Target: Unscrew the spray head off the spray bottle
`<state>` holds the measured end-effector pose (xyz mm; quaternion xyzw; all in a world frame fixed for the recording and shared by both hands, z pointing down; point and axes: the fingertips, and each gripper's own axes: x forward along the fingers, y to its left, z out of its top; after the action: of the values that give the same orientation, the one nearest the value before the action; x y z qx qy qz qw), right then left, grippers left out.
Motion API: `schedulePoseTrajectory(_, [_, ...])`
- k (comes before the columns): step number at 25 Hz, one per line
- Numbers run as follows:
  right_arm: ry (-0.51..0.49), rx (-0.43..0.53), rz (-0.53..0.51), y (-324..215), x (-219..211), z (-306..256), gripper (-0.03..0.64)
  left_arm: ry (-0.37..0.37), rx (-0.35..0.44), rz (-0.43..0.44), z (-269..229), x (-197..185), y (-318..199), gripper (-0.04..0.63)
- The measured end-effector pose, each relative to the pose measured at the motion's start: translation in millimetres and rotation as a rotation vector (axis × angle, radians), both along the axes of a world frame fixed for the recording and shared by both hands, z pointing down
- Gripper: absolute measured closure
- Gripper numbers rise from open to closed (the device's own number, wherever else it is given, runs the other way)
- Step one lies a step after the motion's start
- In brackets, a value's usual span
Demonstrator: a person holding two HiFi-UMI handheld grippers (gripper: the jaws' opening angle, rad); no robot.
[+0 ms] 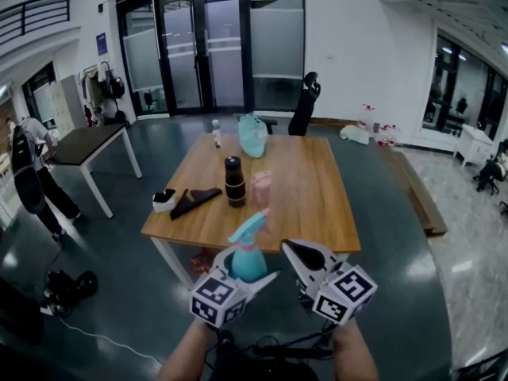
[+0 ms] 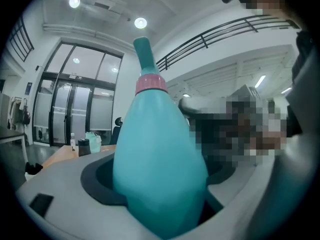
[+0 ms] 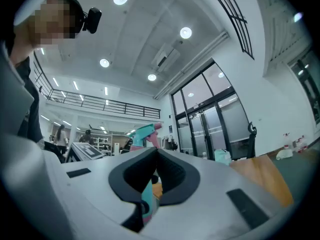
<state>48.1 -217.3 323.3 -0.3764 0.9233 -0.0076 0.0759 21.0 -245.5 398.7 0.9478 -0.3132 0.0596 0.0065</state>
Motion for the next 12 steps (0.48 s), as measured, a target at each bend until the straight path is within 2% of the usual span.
schedulePoseTrajectory(2, [-0.019,-0.016,-0.066,5.3,-11.6,-3.7,0.607,-0.010,0.015,-0.001,-0.6,0.4,0.4,0.152])
schedulePoseTrajectory(5, [-0.017,-0.025,-0.139,12.1,-26.5,-7.9,0.565,-0.020,0.035,0.010,-3.6,2.4,3.5,0.152])
schedulePoseTrajectory(8, [-0.001,-0.029,-0.154,13.6,-35.0,-8.3,0.549,-0.033,0.045,0.016,-4.2,3.6,5.9,0.152])
schedulePoseTrajectory(12, [-0.005,-0.049,-0.160,11.7,-42.6,-6.8,0.485,-0.046,0.054,0.013,-2.4,3.8,6.0,0.152])
